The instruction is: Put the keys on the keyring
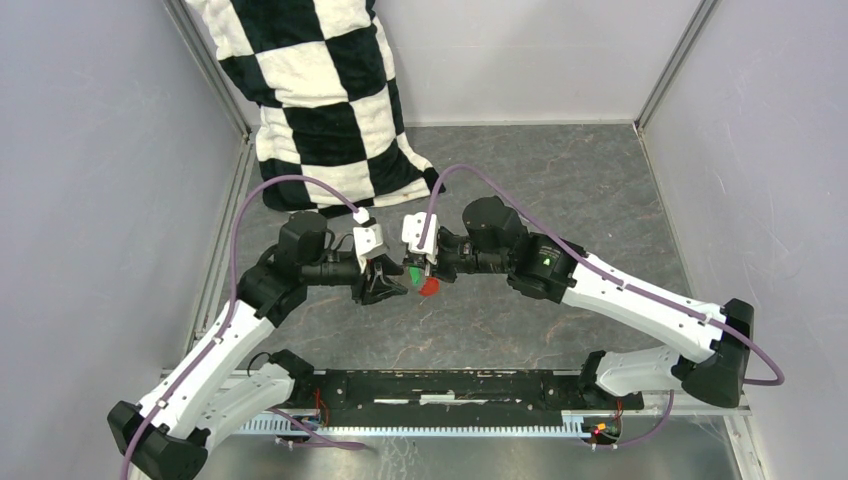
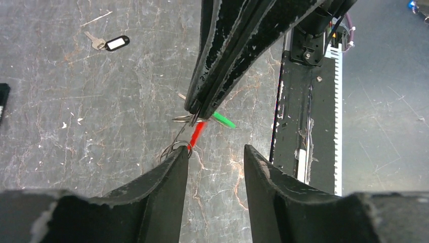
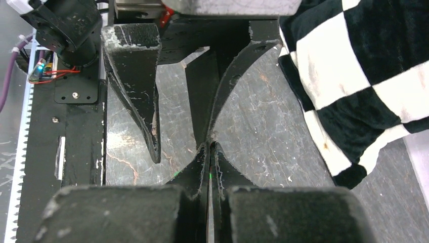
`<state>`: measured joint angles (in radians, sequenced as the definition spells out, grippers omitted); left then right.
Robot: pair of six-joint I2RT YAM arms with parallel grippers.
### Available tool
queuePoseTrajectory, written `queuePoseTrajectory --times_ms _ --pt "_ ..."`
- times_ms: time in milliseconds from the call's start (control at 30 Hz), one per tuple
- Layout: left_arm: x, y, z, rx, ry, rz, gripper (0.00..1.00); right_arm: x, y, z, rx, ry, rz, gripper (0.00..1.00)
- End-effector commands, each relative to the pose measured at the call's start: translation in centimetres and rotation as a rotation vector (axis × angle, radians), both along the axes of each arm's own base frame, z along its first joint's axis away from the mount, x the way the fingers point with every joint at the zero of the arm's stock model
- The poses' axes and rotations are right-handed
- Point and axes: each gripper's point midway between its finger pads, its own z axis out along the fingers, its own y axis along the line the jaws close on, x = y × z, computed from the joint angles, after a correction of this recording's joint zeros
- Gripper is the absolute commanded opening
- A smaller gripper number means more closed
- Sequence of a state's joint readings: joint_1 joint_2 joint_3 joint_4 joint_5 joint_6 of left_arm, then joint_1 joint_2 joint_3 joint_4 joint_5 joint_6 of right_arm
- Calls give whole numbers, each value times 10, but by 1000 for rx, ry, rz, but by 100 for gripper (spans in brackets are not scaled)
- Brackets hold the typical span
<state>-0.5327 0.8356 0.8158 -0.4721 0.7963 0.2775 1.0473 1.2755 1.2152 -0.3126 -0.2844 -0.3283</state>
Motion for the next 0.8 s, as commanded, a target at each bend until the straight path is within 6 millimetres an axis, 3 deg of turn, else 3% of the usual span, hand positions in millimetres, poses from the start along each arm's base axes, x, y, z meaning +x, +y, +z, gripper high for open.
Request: queuePoseTrajectory --times_ms 0,267,467,633,767 --pt "-5 -5 33 -75 -88 -43 53 -14 3 51 165 -55 63 0" --pt "-50 7 65 -78 -225 -253 59 -38 -10 59 216 -76 163 0" --pt "-50 7 78 -110 -275 -241 55 -46 -10 60 228 -41 198 0" --pt "-39 7 73 -101 -305 -188 51 -64 -12 69 283 -28 289 1" --pt "-49 7 78 -115 -333 -249 49 -75 -14 72 304 -10 356 0"
